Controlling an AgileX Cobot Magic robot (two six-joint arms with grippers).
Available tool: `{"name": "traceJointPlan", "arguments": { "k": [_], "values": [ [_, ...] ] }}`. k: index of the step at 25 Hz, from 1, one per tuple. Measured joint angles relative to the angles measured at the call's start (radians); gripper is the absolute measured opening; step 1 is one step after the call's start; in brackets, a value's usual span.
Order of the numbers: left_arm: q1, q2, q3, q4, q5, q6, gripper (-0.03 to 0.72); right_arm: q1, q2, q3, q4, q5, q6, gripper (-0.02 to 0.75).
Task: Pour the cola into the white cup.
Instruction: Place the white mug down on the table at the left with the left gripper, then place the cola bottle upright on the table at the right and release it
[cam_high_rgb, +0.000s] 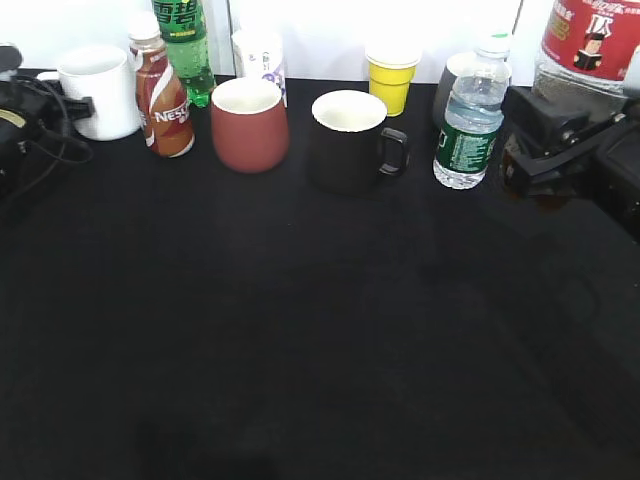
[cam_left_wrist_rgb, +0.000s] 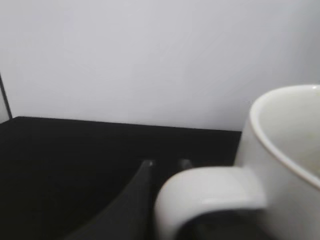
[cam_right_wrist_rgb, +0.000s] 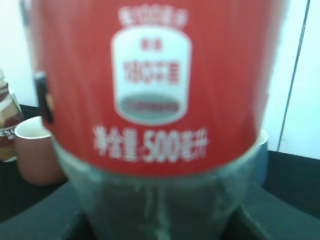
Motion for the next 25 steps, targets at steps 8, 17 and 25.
{"name": "traceJointPlan", "arguments": {
  "k": [8, 17, 25],
  "values": [
    [0.000, -0.288, 0.502, 0.001, -0.195, -0.002, 0.239, 0.000, 0.000, 0.000, 0.095, 0.000, -0.018, 0.375],
    [-0.001, -0.844, 0.885, 0.273, -0.072, -0.002, 0.239, -0.257, 0.094, -0.194, 0.201, 0.086, -0.106, 0.375],
    [-0.001, -0.868, 0.888, 0.367, -0.057, -0.072, 0.239, -0.474, 0.614, -0.525, -0.344, -0.071, 0.176, 0.375]
  ]
}}
